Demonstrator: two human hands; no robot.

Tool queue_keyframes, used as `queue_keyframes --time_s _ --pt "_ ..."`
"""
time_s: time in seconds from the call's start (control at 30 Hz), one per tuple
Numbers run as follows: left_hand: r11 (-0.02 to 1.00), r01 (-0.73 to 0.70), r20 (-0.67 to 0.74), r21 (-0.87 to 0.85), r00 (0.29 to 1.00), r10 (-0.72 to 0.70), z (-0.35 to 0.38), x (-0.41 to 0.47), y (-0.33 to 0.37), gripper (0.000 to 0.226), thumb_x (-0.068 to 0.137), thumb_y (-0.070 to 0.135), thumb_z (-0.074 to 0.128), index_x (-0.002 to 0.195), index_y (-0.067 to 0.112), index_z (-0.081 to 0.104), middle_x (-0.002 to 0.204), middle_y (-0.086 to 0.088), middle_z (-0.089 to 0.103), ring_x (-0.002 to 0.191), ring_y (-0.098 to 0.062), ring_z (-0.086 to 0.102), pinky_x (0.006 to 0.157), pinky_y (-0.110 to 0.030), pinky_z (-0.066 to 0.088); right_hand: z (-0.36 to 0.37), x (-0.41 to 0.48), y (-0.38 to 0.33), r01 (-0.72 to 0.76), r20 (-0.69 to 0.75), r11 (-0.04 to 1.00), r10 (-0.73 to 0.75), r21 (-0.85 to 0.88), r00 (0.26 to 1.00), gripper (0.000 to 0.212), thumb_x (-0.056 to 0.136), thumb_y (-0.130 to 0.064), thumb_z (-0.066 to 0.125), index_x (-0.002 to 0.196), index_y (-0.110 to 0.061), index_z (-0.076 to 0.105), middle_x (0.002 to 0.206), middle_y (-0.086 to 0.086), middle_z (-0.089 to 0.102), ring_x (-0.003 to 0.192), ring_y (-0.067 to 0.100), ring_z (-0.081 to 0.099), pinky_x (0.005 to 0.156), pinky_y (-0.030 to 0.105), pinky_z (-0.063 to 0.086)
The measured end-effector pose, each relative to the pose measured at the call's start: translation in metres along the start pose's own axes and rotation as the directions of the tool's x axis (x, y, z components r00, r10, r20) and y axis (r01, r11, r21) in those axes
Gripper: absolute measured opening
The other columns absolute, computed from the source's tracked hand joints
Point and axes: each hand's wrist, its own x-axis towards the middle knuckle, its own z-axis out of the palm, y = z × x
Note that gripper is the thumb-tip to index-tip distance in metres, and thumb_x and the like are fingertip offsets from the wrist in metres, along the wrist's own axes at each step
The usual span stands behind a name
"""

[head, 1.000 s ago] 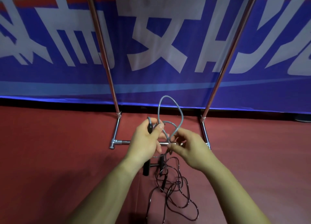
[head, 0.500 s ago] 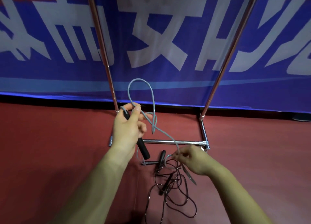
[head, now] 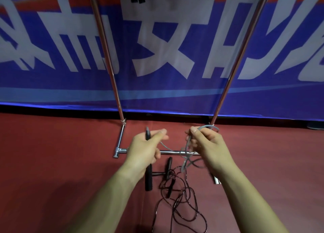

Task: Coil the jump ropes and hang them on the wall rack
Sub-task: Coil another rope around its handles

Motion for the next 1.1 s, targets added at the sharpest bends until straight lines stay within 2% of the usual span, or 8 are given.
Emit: queue_keyframes --time_s 0.13,0.3,0.53,0.67,0.77,0.87,0.97,1.1 --pt "0.986 -0.016 0.331 0.165 0.943 -0.040 0.011 -0.012 -0.005 0.017 0.091 0.023 0.072 0.107 0.018 0.075 0.056 -0.016 0.052 0.036 -0.009 0.037 0.037 -0.016 0.023 0.004 0.004 -0.002 -0.074 0.012 0.977 0.073 0.200 0.997 0.021 0.094 -0.023 0.060 0.088 -0.004 0.068 0.079 0.012 0.070 0.060 0.018 0.065 0.060 0.025 0.057" --pt "0.954 -0.065 0.312 0.293 0.950 -0.031 0.016 -0.016 -0.005 0.020 0.098 0.024 0.064 0.096 0.005 0.071 0.042 0.004 0.052 0.031 -0.006 0.038 0.037 -0.016 0.027 0.008 0.004 0.001 -0.094 0.067 0.946 0.077 0.309 0.995 0.020 0.085 -0.026 0.066 0.094 -0.008 0.070 0.081 0.012 0.066 0.067 0.019 0.065 0.065 0.029 0.056" --pt "0.993 0.067 0.141 -0.101 0.989 -0.053 0.010 -0.008 0.008 0.020 0.104 0.028 0.052 0.102 0.011 0.062 0.090 -0.017 0.077 0.037 -0.014 0.053 0.030 -0.017 0.025 0.003 -0.009 0.021 -0.080 0.383 0.980 0.145 -0.180 0.912 0.008 0.097 -0.007 0.061 0.103 -0.003 0.057 0.079 0.011 0.061 0.066 0.022 0.053 0.059 0.026 0.046" --pt "0.994 0.017 0.018 -0.110 1.000 -0.015 0.002 -0.003 0.011 0.020 0.101 0.031 0.057 0.101 0.015 0.068 0.079 -0.009 0.077 0.039 -0.013 0.052 0.032 -0.017 0.025 -0.005 -0.005 0.021 -0.007 0.253 0.957 0.085 -0.291 0.964 0.012 0.094 -0.012 0.067 0.086 -0.006 0.071 0.073 0.009 0.071 0.066 0.013 0.060 0.067 0.026 0.051" --pt "0.979 -0.019 -0.088 -0.205 0.996 0.001 -0.008 0.002 0.014 0.019 0.098 0.031 0.063 0.099 0.014 0.070 0.061 -0.002 0.069 0.035 -0.007 0.042 0.033 -0.017 0.024 -0.013 0.002 0.033 -0.119 0.005 0.956 0.125 -0.269 0.992 0.018 0.093 -0.007 0.066 0.075 -0.006 0.067 0.079 0.023 0.072 0.070 0.025 0.064 0.079 0.049 0.057" --pt "0.946 -0.023 -0.100 -0.325 0.995 -0.010 -0.016 0.003 0.020 0.018 0.098 0.030 0.063 0.095 0.012 0.066 0.056 0.000 0.064 0.036 -0.006 0.040 0.033 -0.016 0.024 -0.026 0.006 0.051 -0.233 -0.074 0.727 0.244 -0.646 0.967 0.016 0.091 -0.018 0.066 0.083 -0.005 0.068 0.076 0.010 0.074 0.065 0.022 0.067 0.079 0.051 0.059" --pt "0.937 -0.017 -0.051 -0.349 0.999 0.000 -0.011 -0.001 0.023 0.019 0.098 0.030 0.061 0.096 0.011 0.064 0.058 -0.002 0.066 0.037 -0.006 0.042 0.032 -0.015 0.026 -0.029 0.000 0.054 -0.140 0.040 0.460 0.360 -0.877 0.932 0.067 0.081 -0.029 0.078 0.141 -0.022 0.049 0.132 0.010 0.059 0.117 0.023 0.058 0.102 0.030 0.045" --pt "0.922 0.004 0.016 -0.387 1.000 0.002 -0.001 -0.005 0.024 0.020 0.100 0.029 0.058 0.096 0.010 0.061 0.062 -0.004 0.068 0.039 -0.007 0.047 0.032 -0.014 0.028 -0.005 -0.007 0.045 0.231 0.480 0.705 0.175 -0.671 0.860 0.070 0.080 -0.029 0.083 0.137 -0.046 0.047 0.150 -0.006 0.043 0.140 0.006 0.040 0.116 0.020 0.028"
